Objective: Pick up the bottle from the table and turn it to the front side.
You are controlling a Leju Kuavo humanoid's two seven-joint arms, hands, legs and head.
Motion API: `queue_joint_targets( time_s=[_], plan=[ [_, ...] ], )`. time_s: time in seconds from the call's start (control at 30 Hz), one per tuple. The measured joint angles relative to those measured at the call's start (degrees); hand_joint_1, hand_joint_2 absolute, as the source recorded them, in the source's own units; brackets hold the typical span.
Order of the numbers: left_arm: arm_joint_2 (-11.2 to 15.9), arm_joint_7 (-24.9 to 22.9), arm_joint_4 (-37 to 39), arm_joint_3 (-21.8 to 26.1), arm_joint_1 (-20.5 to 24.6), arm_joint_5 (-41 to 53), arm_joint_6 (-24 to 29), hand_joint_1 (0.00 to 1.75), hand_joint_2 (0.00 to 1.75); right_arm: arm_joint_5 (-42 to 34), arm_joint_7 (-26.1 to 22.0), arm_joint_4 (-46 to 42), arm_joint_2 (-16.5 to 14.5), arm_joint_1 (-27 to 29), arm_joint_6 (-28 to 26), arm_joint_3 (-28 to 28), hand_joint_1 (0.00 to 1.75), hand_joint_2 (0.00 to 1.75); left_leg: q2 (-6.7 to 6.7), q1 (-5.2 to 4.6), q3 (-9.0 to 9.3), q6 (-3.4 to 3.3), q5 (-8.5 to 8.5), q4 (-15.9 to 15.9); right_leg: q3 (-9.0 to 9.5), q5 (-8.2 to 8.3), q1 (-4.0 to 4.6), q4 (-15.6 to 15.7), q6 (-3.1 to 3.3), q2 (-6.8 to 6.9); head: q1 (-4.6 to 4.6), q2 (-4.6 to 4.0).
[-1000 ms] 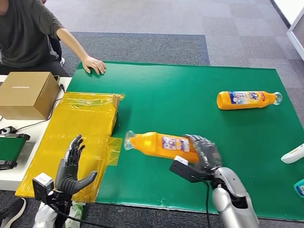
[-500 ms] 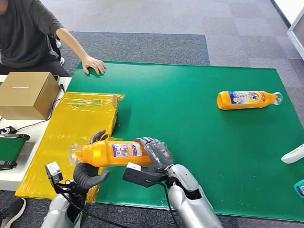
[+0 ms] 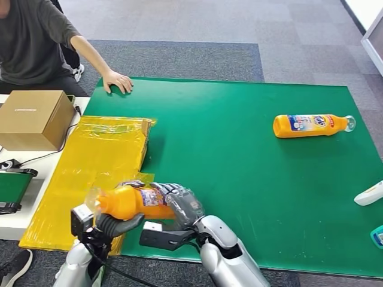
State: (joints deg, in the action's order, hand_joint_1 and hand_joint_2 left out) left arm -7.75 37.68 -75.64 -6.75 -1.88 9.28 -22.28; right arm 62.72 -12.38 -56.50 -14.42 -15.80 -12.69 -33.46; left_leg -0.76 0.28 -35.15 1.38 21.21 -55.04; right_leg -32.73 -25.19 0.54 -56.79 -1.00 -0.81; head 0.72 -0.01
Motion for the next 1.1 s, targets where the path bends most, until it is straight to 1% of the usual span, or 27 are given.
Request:
queue_joint_targets(
  time_s=[0.13, 0.2, 0.3, 0.4, 0.47, 0.53, 0.57, 0.63, 0.7, 0.8, 0.87, 1.0, 1.03, 1.07, 1.1],
  plan=[
    [-1.03, -0.28, -3.95, -0.07, -0.70, 10.24, 10.66, 1.75, 1.75, 0.66, 1.41, -2.11, 0.43, 0.84, -0.10, -0.36, 0.00, 1.75, 0.00, 0.00, 0.00, 0.00, 0.00, 0.00, 0.01, 0.00, 0.00, 0.00, 0.00, 0.01, 0.01, -0.01],
    [-1.92, -0.49, -7.23, 0.09, -1.36, 17.00, 16.69, 1.75, 1.75, 1.55, 2.61, -3.61, 0.74, 1.83, -0.19, 0.01, 0.00, 1.75, 0.00, 0.00, 0.00, 0.00, 0.00, 0.00, 0.00, 0.00, 0.00, 0.00, 0.00, 0.00, 0.01, 0.00],
    [-3.31, -2.07, -12.56, 0.66, -2.33, 27.79, 25.93, 1.75, 1.75, 3.05, 4.16, -6.20, 1.15, 3.55, -0.29, 1.50, 0.00, 1.75, 0.00, 0.00, -0.01, 0.00, 0.01, 0.00, -0.01, 0.00, 0.00, 0.00, 0.00, 0.00, 0.01, 0.00],
    [-4.26, -4.88, -17.27, 1.27, -2.95, 38.52, 34.26, 1.75, 1.75, 4.24, 5.12, -9.01, 1.45, 5.41, -0.28, 3.73, 0.00, 1.75, 0.00, 0.00, -0.02, 0.00, 0.01, 0.00, -0.01, 0.00, 0.00, 0.00, 0.00, 0.00, 0.01, 0.01],
    [-4.50, -7.85, -19.90, 1.37, -3.26, 46.68, 39.80, 1.75, 1.75, 4.96, 5.42, -11.10, 1.61, 6.74, -0.06, 5.57, 0.00, 1.75, -0.01, 0.00, -0.02, 0.00, 0.01, 0.00, -0.01, 0.00, 0.00, 0.00, 0.00, 0.00, 0.01, 0.00],
    [-4.48, -11.25, -21.80, 1.42, -3.42, 53.75, 43.87, 1.75, 1.75, 5.54, 5.55, -13.02, 1.69, 7.91, 0.25, 7.41, 0.00, 1.75, 0.00, 0.00, -0.02, 0.00, 0.01, 0.00, -0.01, 0.00, 0.00, 0.00, 0.00, 0.00, 0.00, -0.01],
    [-4.43, -13.30, -22.41, 1.44, -3.44, 56.73, 44.79, 1.75, 1.75, 5.75, 5.57, -13.84, 1.71, 8.43, 0.40, 8.25, 0.00, 1.75, 0.00, 0.00, -0.02, 0.00, 0.01, 0.00, -0.01, 0.00, 0.00, 0.00, 0.00, 0.00, 0.00, -0.01],
    [-4.27, -18.02, -23.00, 1.49, -3.44, 62.23, 44.83, 1.75, 1.75, 6.07, 5.56, -15.31, 1.72, 9.41, 0.67, 9.79, 0.00, 1.75, 0.00, 0.00, -0.02, 0.00, 0.01, 0.00, -0.01, 0.00, 0.00, 0.00, 0.00, 0.00, 0.01, -0.01],
    [-3.93, -22.57, -22.91, 1.55, -3.29, 66.39, 42.85, 1.75, 1.75, 6.33, 5.44, -16.61, 1.75, 10.41, 0.91, 11.15, 0.00, 1.75, 0.00, 0.00, -0.02, 0.00, 0.01, 0.00, -0.02, 0.00, 0.00, 0.00, 0.00, 0.01, 0.00, -0.01],
    [-2.94, -28.33, -20.79, 1.80, -2.40, 70.19, 37.78, 1.75, 1.75, 6.62, 4.68, -18.51, 1.81, 12.00, 1.56, 13.10, 0.00, 1.75, 0.00, 0.00, -0.02, 0.00, 0.01, 0.00, -0.02, 0.00, 0.00, 0.00, 0.00, 0.00, 0.01, 0.00],
    [-1.91, -30.18, -17.54, 2.13, -1.38, 71.41, 35.51, 1.75, 1.75, 6.48, 3.95, -19.29, 1.83, 12.76, 2.18, 14.23, 0.00, 1.75, 0.00, 0.00, -0.02, 0.00, 0.01, 0.00, -0.03, 0.00, 0.00, 0.00, 0.01, 0.00, 0.00, 0.00],
    [0.03, -30.88, -9.59, 2.55, 1.79, 72.85, 34.28, 1.74, 1.75, 5.76, 2.56, -19.44, 1.82, 13.35, 2.81, 15.69, 0.00, 1.75, 0.00, 0.00, 0.01, 0.00, 0.00, 0.00, 0.01, 0.00, 0.00, 0.00, 0.01, 0.00, 0.01, 0.01],
    [0.49, -30.85, -7.57, 2.54, 2.86, 73.06, 34.11, 1.70, 1.75, 5.46, 2.15, -19.38, 1.81, 13.36, 2.92, 15.93, 0.00, 1.75, 0.00, 0.00, 0.03, 0.00, 0.00, 0.00, 0.04, 0.00, 0.00, 0.00, 0.01, 0.00, -0.01, 0.00],
    [0.88, -30.80, -5.60, 2.53, 3.99, 73.16, 33.99, 1.61, 1.75, 5.09, 1.79, -19.29, 1.81, 13.36, 3.05, 16.13, 0.00, 1.75, 0.00, -0.01, 0.06, 0.00, 0.00, 0.00, 0.07, 0.00, 0.00, 0.00, 0.01, 0.00, 0.01, 0.00],
    [1.24, -30.69, -3.67, 2.52, 5.08, 73.20, 33.93, 1.22, 1.75, 4.72, 1.50, -19.17, 1.80, 13.35, 3.18, 16.32, 0.00, 1.75, 0.00, -0.01, 0.08, 0.01, 0.00, 0.00, 0.10, 0.01, 0.00, 0.00, 0.01, 0.00, 0.00, 0.00]
  ],
)
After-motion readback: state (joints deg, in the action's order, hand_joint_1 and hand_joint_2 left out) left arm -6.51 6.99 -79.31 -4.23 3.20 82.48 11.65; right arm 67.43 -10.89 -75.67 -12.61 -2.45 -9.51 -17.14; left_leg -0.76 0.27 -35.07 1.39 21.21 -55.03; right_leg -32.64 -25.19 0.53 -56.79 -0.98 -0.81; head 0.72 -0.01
